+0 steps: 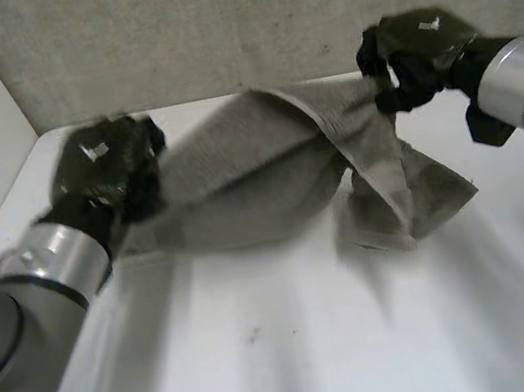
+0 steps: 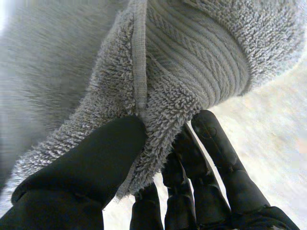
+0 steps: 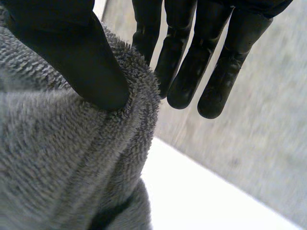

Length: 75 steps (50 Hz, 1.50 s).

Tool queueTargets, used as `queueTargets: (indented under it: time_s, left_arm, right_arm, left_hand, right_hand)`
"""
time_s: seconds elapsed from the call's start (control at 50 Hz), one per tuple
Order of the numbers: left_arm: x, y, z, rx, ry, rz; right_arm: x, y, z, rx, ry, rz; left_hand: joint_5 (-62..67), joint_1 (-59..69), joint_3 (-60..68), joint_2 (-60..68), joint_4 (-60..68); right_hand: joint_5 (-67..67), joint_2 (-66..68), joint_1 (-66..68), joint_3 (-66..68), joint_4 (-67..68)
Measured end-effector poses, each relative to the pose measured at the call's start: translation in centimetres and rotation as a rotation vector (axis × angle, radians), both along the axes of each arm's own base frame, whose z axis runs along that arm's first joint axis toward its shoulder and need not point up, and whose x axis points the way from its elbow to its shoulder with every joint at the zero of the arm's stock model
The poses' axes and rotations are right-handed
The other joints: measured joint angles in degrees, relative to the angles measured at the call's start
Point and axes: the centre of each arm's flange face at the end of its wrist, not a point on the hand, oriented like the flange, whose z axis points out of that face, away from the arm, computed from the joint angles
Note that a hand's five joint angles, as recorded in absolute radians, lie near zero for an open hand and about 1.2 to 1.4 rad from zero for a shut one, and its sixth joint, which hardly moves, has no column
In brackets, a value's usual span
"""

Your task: Fold the towel.

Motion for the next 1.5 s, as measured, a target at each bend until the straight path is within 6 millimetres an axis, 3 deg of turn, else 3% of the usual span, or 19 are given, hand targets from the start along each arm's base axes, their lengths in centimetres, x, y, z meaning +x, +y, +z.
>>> queueTargets:
  time_s: [0.04, 0.1, 0.12, 0.14, 0.16, 0.18, 0.24, 0.3, 0.38, 0.46, 0.56, 0.66, 0.76, 0.78, 0.92, 1.06, 1.28, 1.5]
  left_arm:
    - [-0.5, 0.5, -2.0, 0.063, -0.045, -0.019]
    - [-1.2, 0.9, -5.4, 0.164, -0.113, -0.044]
    - [-1.2, 0.9, -5.4, 0.164, -0.113, -0.044]
    - [-1.5, 0.9, -7.1, 0.211, -0.146, -0.051]
    - [-1.7, 0.8, -7.7, 0.229, -0.159, -0.054]
    - [-1.8, 0.8, -8.3, 0.248, -0.172, -0.055]
    - [-2.1, 0.5, -9.7, 0.281, -0.197, -0.058]
    - [-2.3, 0.1, -10.1, 0.289, -0.204, -0.057]
    - [-2.4, -0.3, -9.9, 0.279, -0.198, -0.053]
    - [-2.4, -0.5, -9.6, 0.270, -0.192, -0.048]
    - [-2.0, -1.1, -9.2, 0.262, -0.185, -0.030]
    - [-1.6, -1.5, -9.3, 0.264, -0.184, -0.014]
    - [-1.3, -1.7, -9.4, 0.269, -0.186, -0.005]
    - [-1.2, -1.7, -9.5, 0.271, -0.188, -0.003]
    - [-1.1, -1.7, -9.6, 0.278, -0.191, -0.001]
    - [-1.1, -1.7, -9.6, 0.280, -0.192, 0.001]
    - [-0.8, -2.1, -9.4, 0.276, -0.187, 0.013]
    - [-0.3, -2.8, -9.3, 0.277, -0.182, 0.036]
  right_arm:
    - [0.2, -1.0, -1.3, 0.036, 0.020, -0.001]
    - [0.8, -3.2, -5.1, 0.116, 0.097, -0.001]
    - [0.8, -3.2, -5.1, 0.116, 0.097, -0.001]
    - [0.9, -3.8, -6.5, 0.132, 0.138, -0.007]
    - [1.0, -4.1, -7.2, 0.138, 0.161, -0.011]
    - [1.1, -4.3, -7.8, 0.143, 0.185, -0.017]
    - [1.1, -4.5, -8.4, 0.141, 0.237, -0.042]
    - [1.0, -4.0, -8.2, 0.135, 0.263, -0.069]
    - [0.2, -1.7, -7.0, 0.119, 0.275, -0.113]
    - [-0.5, 0.3, -7.1, 0.114, 0.272, -0.129]
    - [-1.6, 3.5, -9.4, 0.115, 0.281, -0.137]
    - [-2.2, 4.3, -11.2, 0.090, 0.297, -0.144]
    - [-2.9, 3.7, -12.4, 0.051, 0.312, -0.175]
    - [-3.8, 2.5, -13.3, 0.024, 0.326, -0.223]
    - [-5.8, -0.3, -15.5, 0.053, 0.339, -0.304]
    - [-6.7, -1.6, -17.0, 0.102, 0.334, -0.332]
    - [-7.0, -2.0, -17.3, 0.136, 0.301, -0.344]
    - [-7.1, -0.6, -16.9, 0.239, 0.317, -0.323]
  left_hand:
    - [0.0, 0.0, 0.0, 0.0, 0.0]
    - [0.0, 0.0, 0.0, 0.0, 0.0]
    - [0.0, 0.0, 0.0, 0.0, 0.0]
    - [0.0, 0.0, 0.0, 0.0, 0.0]
    - [0.0, 0.0, 0.0, 0.0, 0.0]
    - [0.0, 0.0, 0.1, 0.0, 0.0]
    - [0.0, 0.0, 0.1, 0.0, 0.0]
    - [0.0, 0.0, 0.1, 0.0, 0.0]
    - [0.0, 0.0, 0.1, 0.0, 0.0]
    - [0.0, 0.0, 0.1, 0.0, 0.0]
    - [0.0, 0.0, 0.1, 0.0, 0.0]
    - [0.0, 0.0, 0.1, 0.0, 0.0]
    - [0.0, 0.0, 0.1, 0.0, 0.0]
    - [0.0, 0.0, 0.1, 0.0, 0.0]
    - [0.0, 0.0, 0.1, 0.0, 0.0]
    - [0.0, 0.0, 0.1, 0.0, 0.0]
    - [0.0, 0.0, 0.1, 0.0, 0.0]
    - [0.0, 0.0, 0.1, 0.0, 0.0]
  right_hand:
    - [0.0, 0.0, 0.0, 0.0, 0.0]
    - [0.0, 0.0, 0.0, 0.0, -0.1]
    - [0.0, 0.0, 0.0, 0.0, -0.1]
    - [-19.2, -21.1, -19.3, -20.9, -21.0]
    - [-23.7, -27.0, -23.8, -25.6, -25.7]
    - [-36.2, -39.4, -35.7, -39.2, -38.3]
    - [-47.5, -52.1, -45.5, -53.9, -54.2]
    - [-47.8, -52.7, -45.5, -55.6, -55.1]
    - [-47.8, -52.7, -45.5, -55.6, -55.1]
    - [-47.8, -52.7, -45.5, -55.6, -55.1]
    - [-47.8, -52.7, -45.5, -55.6, -55.1]
    - [-47.7, -52.5, -45.4, -55.1, -54.9]
    - [-44.4, -50.0, -42.3, -50.6, -51.2]
    - [-40.7, -45.6, -36.8, -45.6, -46.3]
    - [-40.0, -45.6, -36.7, -45.2, -45.6]
    - [-40.0, -45.6, -36.7, -45.2, -45.6]
    - [-35.9, -39.1, -31.9, -40.2, -40.6]
    - [-37.4, -41.7, -34.7, -44.0, -44.9]
